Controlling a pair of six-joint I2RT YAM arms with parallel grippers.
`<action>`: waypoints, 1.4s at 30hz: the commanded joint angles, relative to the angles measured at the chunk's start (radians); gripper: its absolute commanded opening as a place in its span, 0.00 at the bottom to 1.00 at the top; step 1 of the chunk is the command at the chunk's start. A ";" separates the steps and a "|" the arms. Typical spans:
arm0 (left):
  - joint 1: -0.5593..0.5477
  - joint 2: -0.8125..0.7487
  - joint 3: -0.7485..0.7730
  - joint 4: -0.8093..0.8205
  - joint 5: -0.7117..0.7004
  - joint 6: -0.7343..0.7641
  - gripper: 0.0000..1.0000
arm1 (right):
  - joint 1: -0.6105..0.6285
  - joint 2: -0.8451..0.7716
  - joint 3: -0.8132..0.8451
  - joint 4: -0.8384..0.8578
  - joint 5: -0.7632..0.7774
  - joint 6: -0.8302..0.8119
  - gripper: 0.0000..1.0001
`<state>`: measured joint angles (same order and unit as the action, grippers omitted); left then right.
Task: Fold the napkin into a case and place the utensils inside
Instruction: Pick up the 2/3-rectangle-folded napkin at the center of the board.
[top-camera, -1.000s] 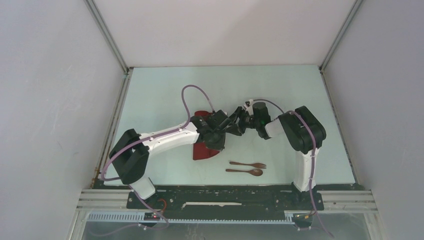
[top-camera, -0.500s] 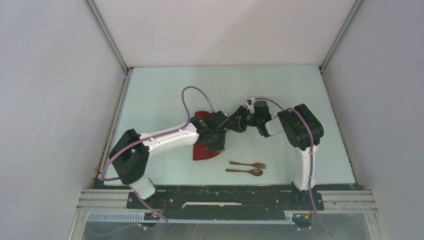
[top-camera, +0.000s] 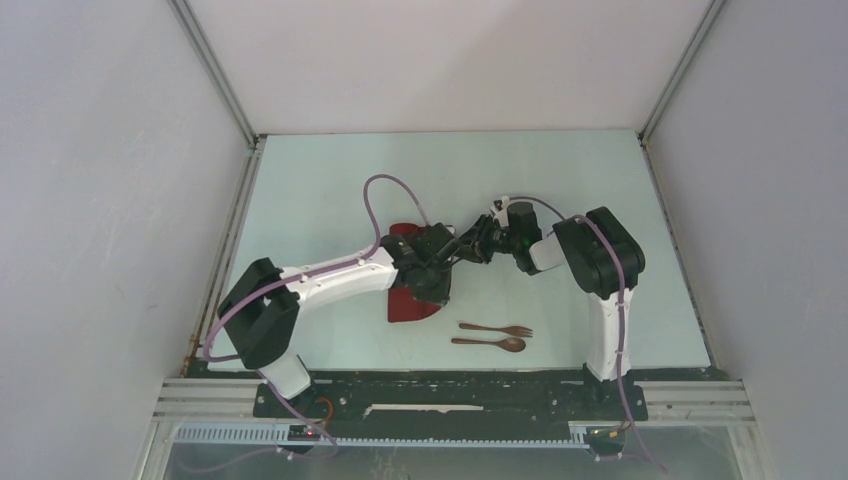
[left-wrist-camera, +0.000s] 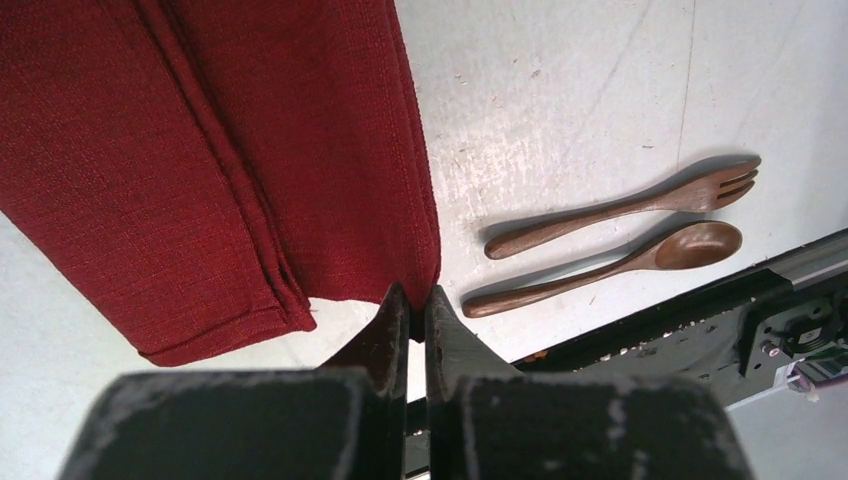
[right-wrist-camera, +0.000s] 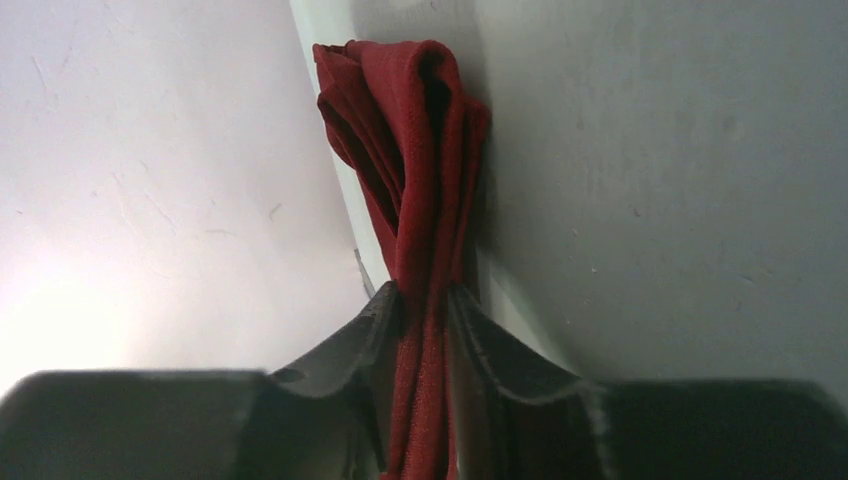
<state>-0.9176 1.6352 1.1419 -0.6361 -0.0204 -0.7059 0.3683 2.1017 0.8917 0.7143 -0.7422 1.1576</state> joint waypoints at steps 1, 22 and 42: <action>0.005 -0.046 -0.016 0.033 0.013 0.014 0.00 | 0.006 0.011 0.027 0.063 -0.005 0.004 0.15; 0.060 -0.264 -0.143 0.157 0.152 0.027 0.59 | 0.041 -0.051 0.024 0.033 0.065 0.043 0.00; 0.440 -0.303 -0.570 0.501 0.055 -0.150 0.53 | 0.201 -0.167 0.162 -0.392 0.356 -0.021 0.00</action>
<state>-0.4808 1.3071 0.5686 -0.2531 0.0517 -0.8364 0.5175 1.9919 0.9859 0.4587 -0.4969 1.1633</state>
